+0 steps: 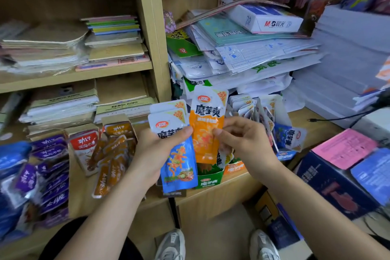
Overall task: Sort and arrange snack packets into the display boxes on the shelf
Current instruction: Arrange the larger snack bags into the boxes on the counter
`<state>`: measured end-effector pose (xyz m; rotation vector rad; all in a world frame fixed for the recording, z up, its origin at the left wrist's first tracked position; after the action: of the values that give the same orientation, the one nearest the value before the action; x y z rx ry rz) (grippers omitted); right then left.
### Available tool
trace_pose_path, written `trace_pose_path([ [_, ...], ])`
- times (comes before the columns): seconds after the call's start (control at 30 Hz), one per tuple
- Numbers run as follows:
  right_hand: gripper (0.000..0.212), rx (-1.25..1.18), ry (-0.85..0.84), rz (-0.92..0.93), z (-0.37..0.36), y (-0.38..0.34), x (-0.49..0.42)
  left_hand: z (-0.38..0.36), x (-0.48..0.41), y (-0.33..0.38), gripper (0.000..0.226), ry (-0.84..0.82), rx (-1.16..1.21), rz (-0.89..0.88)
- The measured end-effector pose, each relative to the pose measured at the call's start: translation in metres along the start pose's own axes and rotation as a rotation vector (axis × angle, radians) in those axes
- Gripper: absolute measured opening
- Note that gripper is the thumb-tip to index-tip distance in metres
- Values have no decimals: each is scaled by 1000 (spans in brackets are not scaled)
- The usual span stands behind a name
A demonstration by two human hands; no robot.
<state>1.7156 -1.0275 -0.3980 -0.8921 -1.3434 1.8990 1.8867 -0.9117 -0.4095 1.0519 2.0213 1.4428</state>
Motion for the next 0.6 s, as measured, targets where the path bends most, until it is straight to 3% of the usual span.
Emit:
trace_pose_path([
  [0.17, 11, 141, 500, 91, 80, -9, -9, 6, -7, 0, 14, 175, -4, -40],
  [0.27, 12, 293, 639, 131, 104, -2, -13, 1, -8, -1, 10, 189, -2, -60],
  [0.33, 19, 338, 614, 135, 100, 3, -16, -5, -7, -3, 6, 203, 4, -61],
  [0.4, 23, 349, 543, 140, 87, 8, -20, -5, -7, -5, 21, 236, 26, -65],
  [0.47, 19, 382, 472, 133, 70, 18, -27, -4, -9, -6, 23, 256, 35, -74],
  [0.6, 25, 800, 277, 172, 39, 37, -44, -6, -14, -8, 12, 238, 52, -104],
])
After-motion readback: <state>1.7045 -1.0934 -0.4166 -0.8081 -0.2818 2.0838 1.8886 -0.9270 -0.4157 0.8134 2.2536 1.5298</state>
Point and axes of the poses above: each hand's wrist, its own x-axis away from the middle knuckle, its own z-axis out of the back of the hand, y = z × x, the point moved 7 cm from there along -x, towards the middle knuckle, and after that the axes turned 13 degrees about x, right-handed, at the moved point
